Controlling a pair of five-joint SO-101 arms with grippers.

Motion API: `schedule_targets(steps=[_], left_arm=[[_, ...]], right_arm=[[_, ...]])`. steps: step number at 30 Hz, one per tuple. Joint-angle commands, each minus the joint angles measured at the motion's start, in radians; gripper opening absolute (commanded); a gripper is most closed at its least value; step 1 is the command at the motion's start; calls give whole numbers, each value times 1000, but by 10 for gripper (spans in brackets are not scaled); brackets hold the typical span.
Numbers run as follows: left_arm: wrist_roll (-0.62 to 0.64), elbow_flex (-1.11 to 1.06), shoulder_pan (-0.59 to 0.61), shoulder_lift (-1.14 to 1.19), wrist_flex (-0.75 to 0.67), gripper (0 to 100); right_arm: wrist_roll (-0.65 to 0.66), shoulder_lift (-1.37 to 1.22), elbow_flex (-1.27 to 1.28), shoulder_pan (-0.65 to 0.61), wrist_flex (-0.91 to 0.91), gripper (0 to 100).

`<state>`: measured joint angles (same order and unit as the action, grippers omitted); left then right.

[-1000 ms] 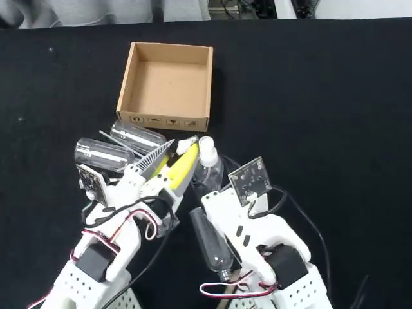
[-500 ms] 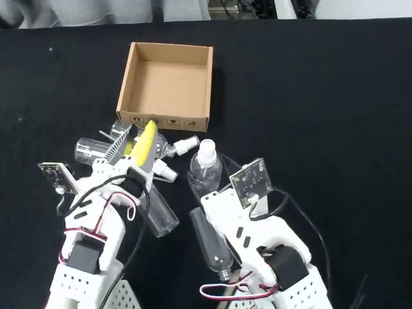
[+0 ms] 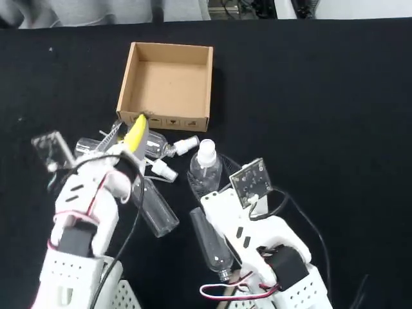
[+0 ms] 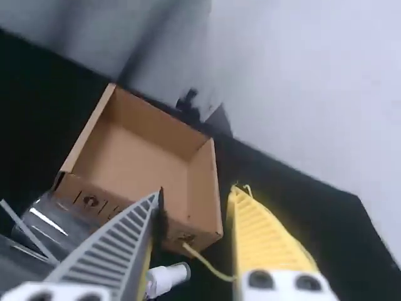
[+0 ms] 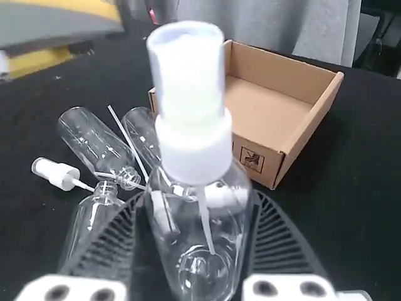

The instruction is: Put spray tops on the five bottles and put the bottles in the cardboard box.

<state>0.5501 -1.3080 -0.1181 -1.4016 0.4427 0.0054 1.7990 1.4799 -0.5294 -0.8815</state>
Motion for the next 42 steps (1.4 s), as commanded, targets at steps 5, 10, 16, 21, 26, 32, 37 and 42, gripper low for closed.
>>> schedule_targets(steps=[5,10,16,21,26,32,37,42], left_arm=[[-25,249,61,390,6,161],[-25,369,84,609,9,161],[-25,472,96,792,12,161],[-26,536,134,898,12,161],[-37,599,170,988,14,161],[-106,657,163,1100,9,161],[-109,722,170,1192,9,161],[-110,788,173,1289,14,161]], right_arm=[[0,125,4,25,31,89],[0,125,19,25,32,89],[0,125,30,25,32,89],[0,125,31,25,32,89],[0,125,35,25,32,89],[0,125,35,25,32,89],[0,125,35,25,32,89],[0,125,36,25,32,89]])
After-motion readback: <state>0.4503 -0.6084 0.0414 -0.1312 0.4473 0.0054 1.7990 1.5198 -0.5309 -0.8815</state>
